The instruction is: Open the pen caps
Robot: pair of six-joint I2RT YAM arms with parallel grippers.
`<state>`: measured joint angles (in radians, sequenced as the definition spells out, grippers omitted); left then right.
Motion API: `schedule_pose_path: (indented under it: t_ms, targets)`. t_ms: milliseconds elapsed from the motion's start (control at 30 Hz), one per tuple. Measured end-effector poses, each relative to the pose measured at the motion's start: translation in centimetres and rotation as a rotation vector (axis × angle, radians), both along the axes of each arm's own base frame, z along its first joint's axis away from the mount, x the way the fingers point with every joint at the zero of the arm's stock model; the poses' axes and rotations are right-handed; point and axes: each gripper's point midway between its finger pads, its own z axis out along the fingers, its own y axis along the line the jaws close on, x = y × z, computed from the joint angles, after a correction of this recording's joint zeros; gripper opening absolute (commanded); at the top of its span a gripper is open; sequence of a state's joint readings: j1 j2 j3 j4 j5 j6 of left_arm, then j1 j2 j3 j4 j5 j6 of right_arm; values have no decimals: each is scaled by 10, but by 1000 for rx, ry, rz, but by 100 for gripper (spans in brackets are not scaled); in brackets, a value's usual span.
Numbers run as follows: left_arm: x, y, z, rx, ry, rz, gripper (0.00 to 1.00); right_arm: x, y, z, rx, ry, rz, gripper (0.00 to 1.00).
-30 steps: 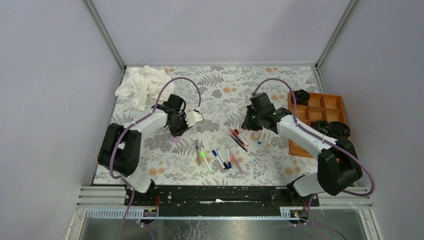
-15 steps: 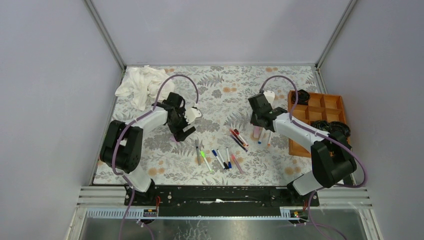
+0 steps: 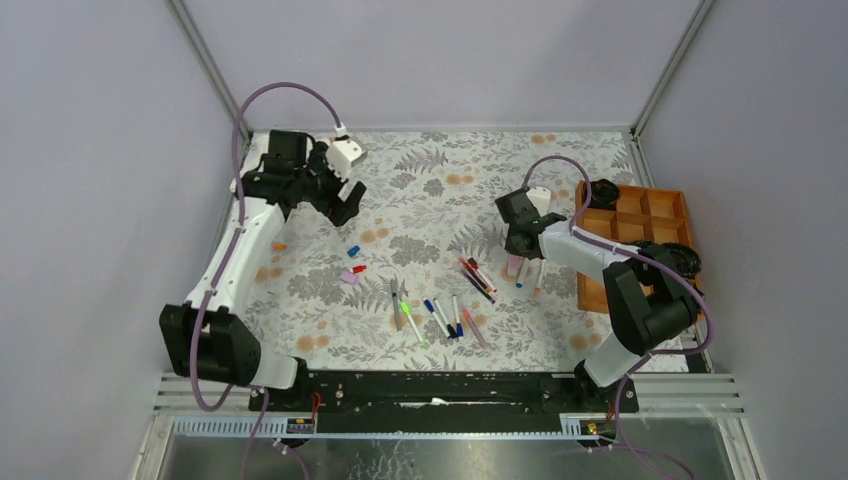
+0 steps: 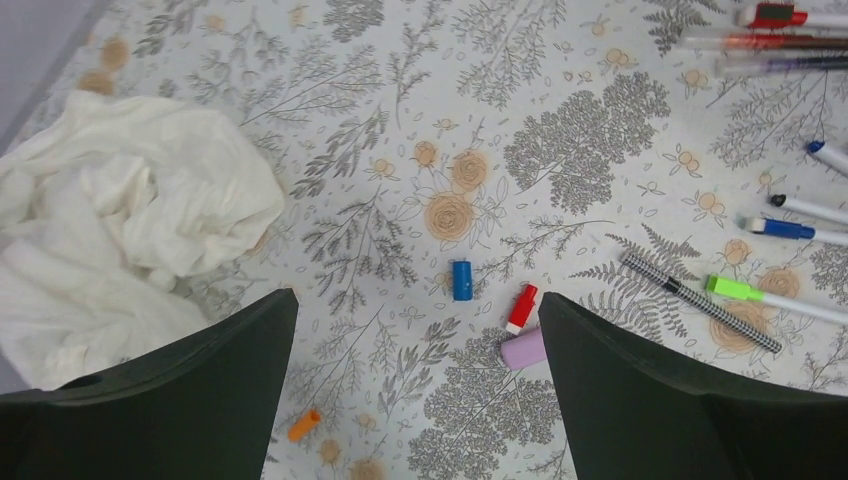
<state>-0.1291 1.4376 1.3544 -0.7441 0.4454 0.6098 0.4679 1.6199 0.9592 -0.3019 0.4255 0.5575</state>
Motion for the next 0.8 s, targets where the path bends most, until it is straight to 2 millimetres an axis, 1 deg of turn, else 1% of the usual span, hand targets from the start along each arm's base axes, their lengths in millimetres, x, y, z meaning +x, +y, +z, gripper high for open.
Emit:
schedule_pose_path:
  t_ms: [100,167,267,433,567,667,733,800]
  targets:
    - [-4,9,16,-23,-33,65,98,0,0,-2,-3,6,-1,27]
    - [-8,13,22,-39,-38,99,98,0,0,-3,-3,7,-1,30]
    - [-13,15,27,-59,-41,122,98,-1,0,-3,-4,9,-1,35]
    - [-18,10,36,-91,-33,114,99,-3,-1,-6,-6,17,-5,35]
    - [-17,7,47,-106,-38,100,98,-4,-2,-7,-7,22,-7,35]
    - [-17,6,53,-112,-42,97,99,-5,-1,-6,-1,25,-1,36]
    - [-18,5,55,-119,-36,96,98,-7,2,-3,16,27,16,37]
    - [-20,3,55,-131,-26,94,98,-8,10,2,40,26,54,37]
